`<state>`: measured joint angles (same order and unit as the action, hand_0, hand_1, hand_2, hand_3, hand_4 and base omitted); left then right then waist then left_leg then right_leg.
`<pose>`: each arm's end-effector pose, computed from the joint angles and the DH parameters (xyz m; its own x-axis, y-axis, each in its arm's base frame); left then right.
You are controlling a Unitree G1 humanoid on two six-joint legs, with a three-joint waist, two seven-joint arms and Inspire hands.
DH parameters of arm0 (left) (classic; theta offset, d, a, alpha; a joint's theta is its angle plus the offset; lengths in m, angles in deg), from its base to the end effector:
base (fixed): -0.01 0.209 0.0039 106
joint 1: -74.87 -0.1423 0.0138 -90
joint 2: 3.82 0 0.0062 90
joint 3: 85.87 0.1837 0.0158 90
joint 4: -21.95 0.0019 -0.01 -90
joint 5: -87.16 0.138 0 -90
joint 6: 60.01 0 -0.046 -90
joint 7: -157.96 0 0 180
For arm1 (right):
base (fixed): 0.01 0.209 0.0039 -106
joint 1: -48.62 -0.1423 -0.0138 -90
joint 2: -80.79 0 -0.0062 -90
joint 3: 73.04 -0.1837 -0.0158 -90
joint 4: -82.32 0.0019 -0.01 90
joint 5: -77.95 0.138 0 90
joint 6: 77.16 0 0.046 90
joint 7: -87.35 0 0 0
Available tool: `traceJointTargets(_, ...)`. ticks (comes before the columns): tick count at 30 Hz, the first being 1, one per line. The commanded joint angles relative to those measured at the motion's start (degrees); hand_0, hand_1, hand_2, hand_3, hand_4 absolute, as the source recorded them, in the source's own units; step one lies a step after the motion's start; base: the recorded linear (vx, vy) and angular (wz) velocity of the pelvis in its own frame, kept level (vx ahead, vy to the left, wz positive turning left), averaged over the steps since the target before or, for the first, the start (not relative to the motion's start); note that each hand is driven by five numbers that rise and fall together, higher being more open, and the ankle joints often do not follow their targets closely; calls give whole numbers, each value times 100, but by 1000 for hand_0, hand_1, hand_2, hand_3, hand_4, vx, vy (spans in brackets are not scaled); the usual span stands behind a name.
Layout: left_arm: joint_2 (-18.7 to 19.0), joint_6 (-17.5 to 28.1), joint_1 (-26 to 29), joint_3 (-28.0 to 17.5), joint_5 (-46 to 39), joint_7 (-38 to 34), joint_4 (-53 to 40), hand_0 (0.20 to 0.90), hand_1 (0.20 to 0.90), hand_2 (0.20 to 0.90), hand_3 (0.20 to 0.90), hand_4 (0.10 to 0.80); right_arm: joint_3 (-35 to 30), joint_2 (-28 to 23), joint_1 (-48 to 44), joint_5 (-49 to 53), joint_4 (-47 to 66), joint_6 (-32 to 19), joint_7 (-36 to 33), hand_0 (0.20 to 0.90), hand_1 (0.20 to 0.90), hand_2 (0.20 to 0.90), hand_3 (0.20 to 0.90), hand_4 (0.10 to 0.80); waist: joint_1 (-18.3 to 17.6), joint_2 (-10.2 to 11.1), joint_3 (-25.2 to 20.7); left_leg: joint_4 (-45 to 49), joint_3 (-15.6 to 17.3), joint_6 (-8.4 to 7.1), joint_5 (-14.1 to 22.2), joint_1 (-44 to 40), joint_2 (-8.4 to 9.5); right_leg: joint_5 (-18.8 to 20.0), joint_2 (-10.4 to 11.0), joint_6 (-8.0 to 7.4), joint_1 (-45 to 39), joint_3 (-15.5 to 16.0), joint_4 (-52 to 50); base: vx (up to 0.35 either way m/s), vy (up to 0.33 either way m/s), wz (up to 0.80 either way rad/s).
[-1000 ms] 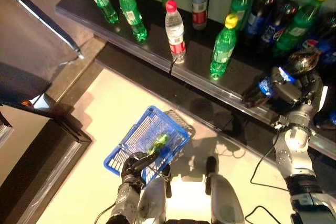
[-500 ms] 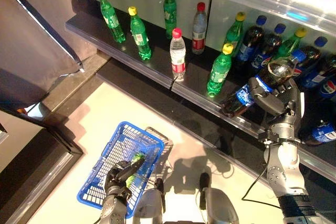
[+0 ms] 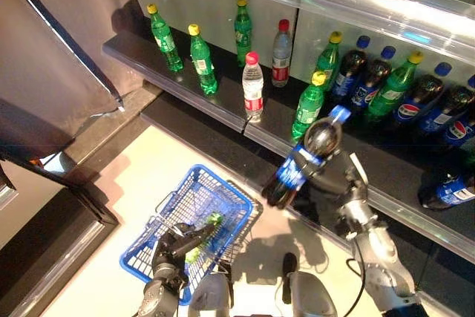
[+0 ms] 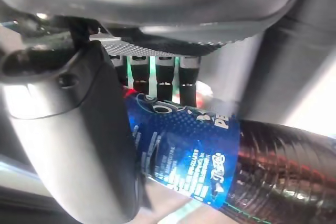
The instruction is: Pick up the drink and place into the basket.
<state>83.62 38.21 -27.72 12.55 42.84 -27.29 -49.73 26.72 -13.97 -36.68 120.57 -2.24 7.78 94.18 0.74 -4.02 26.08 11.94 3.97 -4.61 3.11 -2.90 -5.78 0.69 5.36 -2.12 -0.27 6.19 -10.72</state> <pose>0.1302 0.1928 -0.0414 0.8785 0.1432 -0.4557 -0.3431 0.8529 -0.3934 0.1852 -0.1847 0.0499 0.9669 0.2427 0.0787 -0.2541 0.8880 0.3833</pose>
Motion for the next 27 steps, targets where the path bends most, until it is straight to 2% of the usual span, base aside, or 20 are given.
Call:
traceJointTargets(1,814,801,-141,-126,310,494,-1692,300,300,300,200,100,117,61,-308,122,1159,-681,806,300,300,300,200,100,142,52,-1073,377,-307,-7,-1125,974,138,8,29,89,-585,-1,484,0,0,0)
traceJointTargets(7,946,621,-73,7,186,544,-2402,300,300,300,200,100,659,83,-248,-159,1217,-742,709,300,300,300,200,100,222,34,-984,390,-396,-14,-1160,990,163,18,31,63,-620,30,488,-4,2,2)
traceJointTargets(11,1028,401,2,110,-60,746,-2799,300,300,300,200,100,884,65,-287,-365,1145,-967,555,300,300,300,200,100,290,43,-927,414,-469,6,-1111,1022,198,51,47,32,-616,54,498,-23,-14,10)
traceJointTargets(15,1148,222,148,273,-136,890,-3077,300,300,300,200,100,1032,-16,-525,-982,1014,-1148,113,300,300,300,200,100,365,43,-857,403,-545,11,-1068,1042,233,93,62,-4,-611,72,523,-26,-19,9)
traceJointTargets(18,1316,51,286,355,-231,910,-3268,300,300,300,200,100,1087,-100,-807,-894,947,-1395,-181,300,300,300,200,100,428,44,-813,387,-590,5,-1039,1032,253,125,77,-34,-629,93,547,-9,-7,6)
traceJointTargets(22,1403,-135,499,576,-298,851,-3395,300,300,300,200,100,1156,99,-1255,-876,876,-1752,-789,300,300,300,200,100,503,29,-784,367,-649,23,-958,1085,315,152,95,-52,-603,89,586,-28,6,15)
traceJointTargets(27,1409,-258,669,716,-326,818,-3416,300,300,300,200,100,1263,354,-1582,-1050,767,-1902,-1073,300,300,300,200,100,556,-6,-745,321,-693,32,-905,1111,363,175,124,-65,-570,113,613,-27,11,1)
